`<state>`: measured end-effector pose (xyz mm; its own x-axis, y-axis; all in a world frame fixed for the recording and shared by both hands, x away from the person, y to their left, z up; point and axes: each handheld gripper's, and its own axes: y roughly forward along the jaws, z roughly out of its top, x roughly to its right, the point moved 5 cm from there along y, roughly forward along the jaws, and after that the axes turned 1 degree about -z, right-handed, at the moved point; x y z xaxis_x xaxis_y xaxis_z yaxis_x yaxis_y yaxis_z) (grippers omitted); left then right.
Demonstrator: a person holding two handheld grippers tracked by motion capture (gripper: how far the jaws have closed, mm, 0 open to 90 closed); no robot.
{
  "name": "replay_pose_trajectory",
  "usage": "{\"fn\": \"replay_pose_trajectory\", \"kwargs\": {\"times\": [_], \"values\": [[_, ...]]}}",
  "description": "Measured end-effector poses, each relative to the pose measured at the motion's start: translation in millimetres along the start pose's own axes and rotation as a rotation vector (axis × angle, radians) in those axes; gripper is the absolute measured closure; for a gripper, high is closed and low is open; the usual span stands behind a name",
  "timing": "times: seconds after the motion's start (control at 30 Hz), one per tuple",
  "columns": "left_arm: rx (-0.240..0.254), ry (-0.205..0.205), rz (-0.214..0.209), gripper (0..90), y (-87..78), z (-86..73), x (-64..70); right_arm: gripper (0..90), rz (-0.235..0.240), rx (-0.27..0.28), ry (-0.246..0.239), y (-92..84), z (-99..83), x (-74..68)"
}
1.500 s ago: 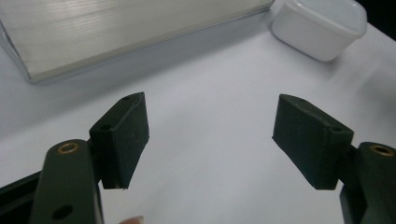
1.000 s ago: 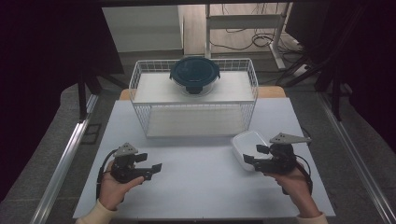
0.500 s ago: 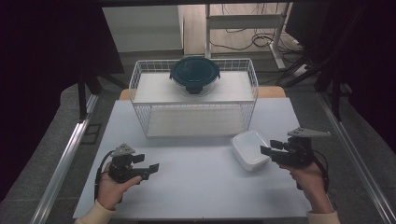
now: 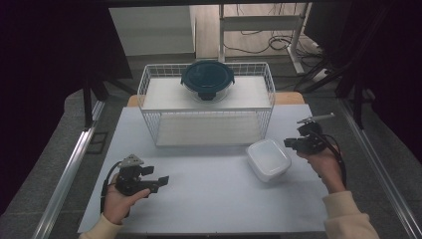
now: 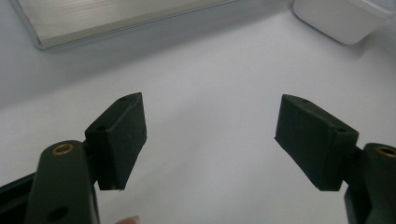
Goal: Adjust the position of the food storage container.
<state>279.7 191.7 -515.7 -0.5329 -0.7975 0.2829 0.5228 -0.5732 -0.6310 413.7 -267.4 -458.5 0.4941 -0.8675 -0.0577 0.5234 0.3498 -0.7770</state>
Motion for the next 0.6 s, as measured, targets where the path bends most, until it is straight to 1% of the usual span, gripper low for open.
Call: {"fn": "replay_pose_trajectory", "kwargs": {"times": [0.03, 0.07, 0.1, 0.17, 0.23, 0.3, 0.37, 0.47, 0.6], "values": [[-0.002, -0.002, -0.002, 24.2, 0.6, -0.4, 0.4, 87.0, -0.004, -0.01, -0.007, 4.5, 2.9, 2.6], [-0.002, -0.002, -0.002, 24.2, 0.6, -0.4, 0.4, 87.0, -0.004, -0.01, -0.007, 4.5, 2.9, 2.6], [-0.004, -0.004, -0.003, 24.2, 1.4, -0.6, 0.7, 88.9, -0.006, -0.026, -0.018, 13.3, 9.0, 7.0], [-0.006, -0.002, -0.005, 24.2, 1.9, -0.4, 1.5, 89.1, -0.017, -0.047, -0.024, 20.1, 12.7, 10.1], [-0.006, 0.003, -0.006, 24.2, 1.9, -0.5, 2.3, 89.2, -0.019, -0.065, -0.029, 28.3, 15.6, 12.0], [-0.008, 0.003, -0.006, 24.2, 2.4, -1.2, 2.4, 89.2, -0.04, -0.094, -0.042, 37.1, 15.8, 13.2], [-0.012, -0.001, -0.007, 24.2, 3.0, -2.0, 1.6, 89.2, -0.071, -0.129, -0.075, 46.0, 13.3, 13.9], [-0.015, -0.006, -0.01, 24.2, 3.5, -3.0, 0.7, 89.3, -0.059, -0.164, -0.11, 54.9, 9.2, 9.8], [-0.018, -0.008, -0.016, 24.6, 3.8, -3.3, 0.6, 89.5, -0.048, -0.16, -0.15, 55.7, 8.0, -0.2]]}}
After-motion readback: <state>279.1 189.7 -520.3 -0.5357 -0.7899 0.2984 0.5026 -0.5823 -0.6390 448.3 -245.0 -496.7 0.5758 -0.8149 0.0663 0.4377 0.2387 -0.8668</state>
